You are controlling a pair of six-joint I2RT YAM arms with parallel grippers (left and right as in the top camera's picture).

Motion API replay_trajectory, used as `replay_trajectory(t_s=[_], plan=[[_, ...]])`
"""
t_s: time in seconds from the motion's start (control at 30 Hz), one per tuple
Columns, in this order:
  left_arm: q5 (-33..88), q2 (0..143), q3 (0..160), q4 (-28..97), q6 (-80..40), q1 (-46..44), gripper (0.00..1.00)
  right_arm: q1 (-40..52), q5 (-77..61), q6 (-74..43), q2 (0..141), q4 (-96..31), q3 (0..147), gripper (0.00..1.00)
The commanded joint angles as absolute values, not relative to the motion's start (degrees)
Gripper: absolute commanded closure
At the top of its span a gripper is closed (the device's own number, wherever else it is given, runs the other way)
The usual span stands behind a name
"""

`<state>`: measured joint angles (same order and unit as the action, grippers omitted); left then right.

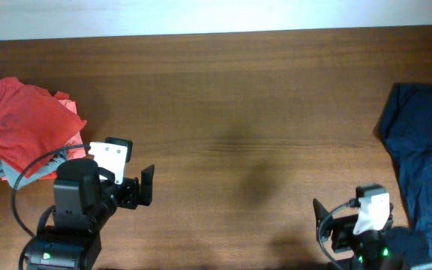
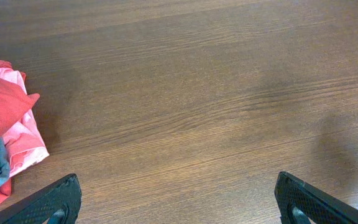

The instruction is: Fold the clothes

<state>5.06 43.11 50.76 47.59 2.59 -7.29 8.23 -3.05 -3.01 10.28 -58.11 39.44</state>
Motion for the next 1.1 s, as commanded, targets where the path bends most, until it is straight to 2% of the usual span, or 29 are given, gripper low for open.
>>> replay_trajectory(t_s=[0.0, 0.13, 0.33, 0.63, 0.77, 0.93, 1.07], plan=[[4.5, 43.0, 50.3, 47.6, 3.3, -7.4, 0.01, 7.9, -3.6, -3.2, 4.4, -56.6, 35.3, 0.01], [4.5, 43.0, 50.3, 47.6, 3.3, -7.4, 0.01, 7.8, -3.6, -3.2, 0.2, -52.2, 30.1, 0.01], [4.5, 43.0, 50.3, 47.6, 3.3, -7.4, 0.01, 7.9, -4.1, -3.2, 0.2, -38.6, 21.8, 0.01], [4.5, 43.0, 50.3, 47.6, 3.3, -7.4, 0.01, 7.9, -4.0, 3.1, 0.2, -7.6, 6.2, 0.01], [4.5, 43.0, 50.3, 47.6, 3.3, -7.4, 0.01, 7.9, -4.0, 5.8, 0.2, 1.5, 0.2, 0.01], [4.5, 43.0, 50.3, 47.6, 3.3, -7.4, 0.01, 7.9, -3.8, 5.7, 0.2, -4.2, 0.3, 0.01], [4.5, 43.0, 50.3, 47.6, 3.3, -7.4, 0.01, 7.9, -3.8, 5.6, 0.2, -4.1, 0.3, 0.01]])
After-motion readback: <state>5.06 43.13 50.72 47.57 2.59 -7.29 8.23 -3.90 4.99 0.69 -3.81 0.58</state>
